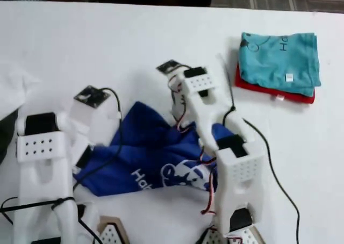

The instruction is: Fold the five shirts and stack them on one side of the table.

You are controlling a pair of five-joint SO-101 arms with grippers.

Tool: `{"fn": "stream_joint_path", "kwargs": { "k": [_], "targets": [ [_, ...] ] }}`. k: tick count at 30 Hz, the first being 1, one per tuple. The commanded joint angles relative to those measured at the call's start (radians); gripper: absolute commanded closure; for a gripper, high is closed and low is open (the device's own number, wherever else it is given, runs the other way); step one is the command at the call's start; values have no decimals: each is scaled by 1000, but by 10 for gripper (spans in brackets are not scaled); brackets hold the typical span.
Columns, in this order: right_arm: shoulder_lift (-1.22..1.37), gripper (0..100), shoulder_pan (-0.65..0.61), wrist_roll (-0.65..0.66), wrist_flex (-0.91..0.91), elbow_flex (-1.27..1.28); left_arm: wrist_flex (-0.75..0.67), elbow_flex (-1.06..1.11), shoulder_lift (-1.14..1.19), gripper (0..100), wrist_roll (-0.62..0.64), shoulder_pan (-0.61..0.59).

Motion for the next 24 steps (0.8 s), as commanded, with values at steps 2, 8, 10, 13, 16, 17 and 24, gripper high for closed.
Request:
{"fn": "stream_joint_path", "kwargs": {
  "k": [2,8,10,13,16,17,24],
  "targets": [
    [-206,979,62,-23,47,-14,-37,-54,-21,975,0,0],
    [-515,980,150,-23,19,-28,-38,-283,-20,975,0,2],
    [-587,980,182,-26,-36,-51,-49,-381,-17,975,0,2],
    [-641,980,211,-28,-91,-114,-44,-542,34,976,2,2],
    [-650,980,206,-25,-85,-230,25,-762,192,976,2,0],
    [-650,980,205,-26,-74,-278,63,-857,256,976,8,0],
    [-656,979,203,-29,110,-569,126,-1294,474,976,101,14]
  ]
}}
